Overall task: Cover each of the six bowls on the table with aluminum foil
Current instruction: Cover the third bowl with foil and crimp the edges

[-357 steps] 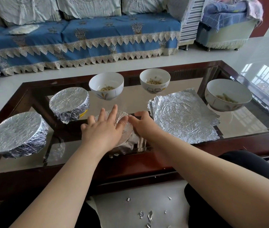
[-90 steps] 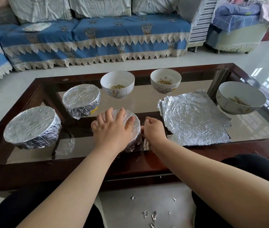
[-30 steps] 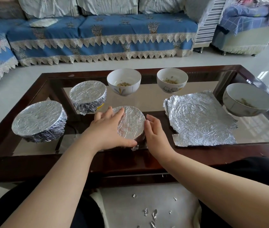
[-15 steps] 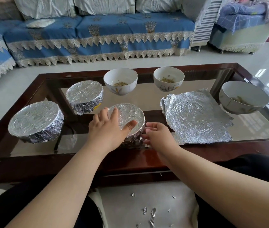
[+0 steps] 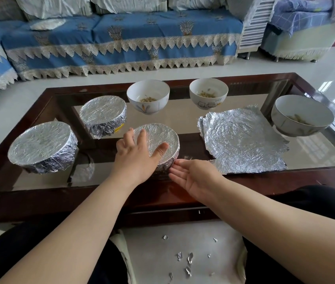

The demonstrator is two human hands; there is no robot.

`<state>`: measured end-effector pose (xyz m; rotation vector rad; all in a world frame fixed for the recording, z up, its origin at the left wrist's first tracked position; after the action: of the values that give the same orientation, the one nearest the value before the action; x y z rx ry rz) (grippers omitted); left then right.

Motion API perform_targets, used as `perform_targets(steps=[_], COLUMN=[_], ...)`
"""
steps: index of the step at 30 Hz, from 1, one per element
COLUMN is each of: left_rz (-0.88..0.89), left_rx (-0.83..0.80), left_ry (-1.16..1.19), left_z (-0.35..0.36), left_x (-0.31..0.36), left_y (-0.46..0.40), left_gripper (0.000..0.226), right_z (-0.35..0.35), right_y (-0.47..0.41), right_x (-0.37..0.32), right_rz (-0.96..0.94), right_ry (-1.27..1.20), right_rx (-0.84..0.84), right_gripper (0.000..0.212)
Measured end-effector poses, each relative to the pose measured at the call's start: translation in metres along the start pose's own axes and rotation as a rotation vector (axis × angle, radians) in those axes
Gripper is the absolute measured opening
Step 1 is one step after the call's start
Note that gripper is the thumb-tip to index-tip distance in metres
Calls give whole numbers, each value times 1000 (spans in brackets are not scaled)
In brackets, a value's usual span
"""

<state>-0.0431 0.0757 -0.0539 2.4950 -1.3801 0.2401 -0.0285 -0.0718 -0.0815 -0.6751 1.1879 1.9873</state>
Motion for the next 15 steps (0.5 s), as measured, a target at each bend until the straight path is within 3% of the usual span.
perform_targets(steps=[9,15], left_rz=[1,3], left_rx=[57,74], left_ry=[-39,-49], left_z=[2,2], left_x=[4,6], left_y=[0,0], left_gripper=[105,105], right_z=[1,-2], right_y=[-2,-9], right_x=[-2,-7], right_rz=[65,121], right_ry=[3,-51], right_rx=[-39,-78], right_gripper=[25,64])
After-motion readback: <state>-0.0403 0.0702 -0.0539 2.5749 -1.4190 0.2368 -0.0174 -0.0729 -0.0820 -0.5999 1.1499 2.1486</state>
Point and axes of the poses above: each hand's wrist, its own y-axis away from the middle knuckle, its own z-axis out of the palm, x = y × z, the point moved 4 cm from there along -y, towards the middle knuckle, and after that the axes turned 9 degrees about -z, right-handed, at the moved point
